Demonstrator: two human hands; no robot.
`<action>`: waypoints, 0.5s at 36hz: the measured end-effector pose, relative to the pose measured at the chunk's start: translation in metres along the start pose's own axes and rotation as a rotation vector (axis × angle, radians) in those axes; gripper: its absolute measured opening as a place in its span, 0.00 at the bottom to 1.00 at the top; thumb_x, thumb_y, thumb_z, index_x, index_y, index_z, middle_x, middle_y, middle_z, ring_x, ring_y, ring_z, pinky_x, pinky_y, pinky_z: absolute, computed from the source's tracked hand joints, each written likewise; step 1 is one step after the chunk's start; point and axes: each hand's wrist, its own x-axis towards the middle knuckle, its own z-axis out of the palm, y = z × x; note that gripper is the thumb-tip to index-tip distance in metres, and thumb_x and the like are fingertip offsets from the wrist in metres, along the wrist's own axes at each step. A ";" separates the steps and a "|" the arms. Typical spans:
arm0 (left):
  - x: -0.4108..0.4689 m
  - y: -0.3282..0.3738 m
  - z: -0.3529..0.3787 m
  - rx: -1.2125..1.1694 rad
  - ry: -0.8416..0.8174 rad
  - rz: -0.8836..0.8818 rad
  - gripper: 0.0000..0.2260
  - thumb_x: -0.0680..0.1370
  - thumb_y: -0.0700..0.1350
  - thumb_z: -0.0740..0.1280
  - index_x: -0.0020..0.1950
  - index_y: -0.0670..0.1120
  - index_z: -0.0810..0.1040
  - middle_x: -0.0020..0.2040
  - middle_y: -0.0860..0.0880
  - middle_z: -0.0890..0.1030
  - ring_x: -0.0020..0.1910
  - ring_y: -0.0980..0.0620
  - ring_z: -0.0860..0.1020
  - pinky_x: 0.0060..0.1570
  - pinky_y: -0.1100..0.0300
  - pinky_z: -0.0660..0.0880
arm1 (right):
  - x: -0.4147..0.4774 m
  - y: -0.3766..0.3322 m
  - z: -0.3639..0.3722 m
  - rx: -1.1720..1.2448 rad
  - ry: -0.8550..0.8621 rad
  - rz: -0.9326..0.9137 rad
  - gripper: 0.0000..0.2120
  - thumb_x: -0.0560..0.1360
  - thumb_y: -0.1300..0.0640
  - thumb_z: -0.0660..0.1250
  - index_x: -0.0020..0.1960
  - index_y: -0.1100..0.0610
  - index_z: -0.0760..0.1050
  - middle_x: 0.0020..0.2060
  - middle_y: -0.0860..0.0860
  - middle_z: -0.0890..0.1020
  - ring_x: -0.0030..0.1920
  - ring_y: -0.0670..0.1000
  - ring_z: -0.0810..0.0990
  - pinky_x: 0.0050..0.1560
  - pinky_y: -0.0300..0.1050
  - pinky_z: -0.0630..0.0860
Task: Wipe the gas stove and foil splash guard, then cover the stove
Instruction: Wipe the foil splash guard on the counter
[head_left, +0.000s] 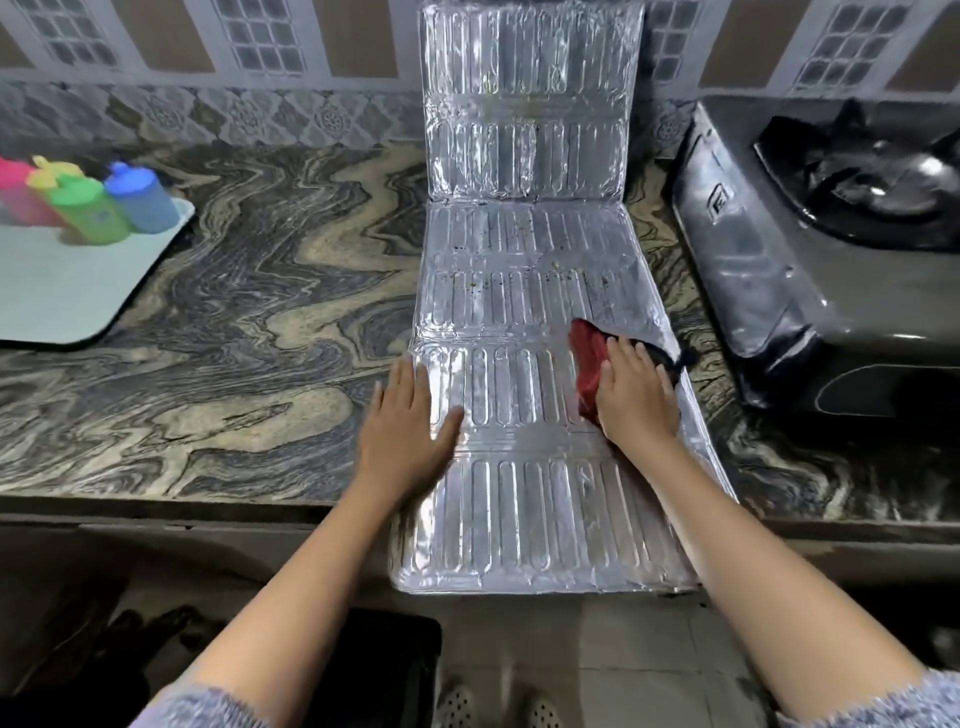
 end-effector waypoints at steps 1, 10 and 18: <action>-0.002 -0.001 0.002 -0.004 0.011 0.009 0.34 0.79 0.63 0.44 0.77 0.43 0.43 0.77 0.45 0.41 0.76 0.50 0.39 0.72 0.55 0.38 | 0.000 0.003 0.000 0.000 0.015 0.030 0.22 0.81 0.53 0.47 0.74 0.56 0.57 0.75 0.50 0.59 0.76 0.50 0.53 0.74 0.49 0.47; -0.012 -0.001 0.004 -0.055 -0.026 0.033 0.39 0.73 0.66 0.39 0.76 0.42 0.42 0.77 0.43 0.39 0.76 0.48 0.39 0.75 0.48 0.46 | 0.032 0.004 -0.006 -0.018 0.044 0.146 0.22 0.81 0.55 0.47 0.74 0.58 0.59 0.75 0.53 0.59 0.76 0.52 0.52 0.74 0.53 0.47; -0.018 -0.007 0.006 -0.069 -0.047 0.072 0.39 0.74 0.66 0.40 0.76 0.41 0.40 0.77 0.42 0.38 0.76 0.47 0.36 0.76 0.50 0.44 | 0.036 -0.015 0.001 0.053 0.004 0.119 0.22 0.82 0.56 0.46 0.74 0.60 0.57 0.76 0.53 0.57 0.76 0.52 0.50 0.75 0.53 0.43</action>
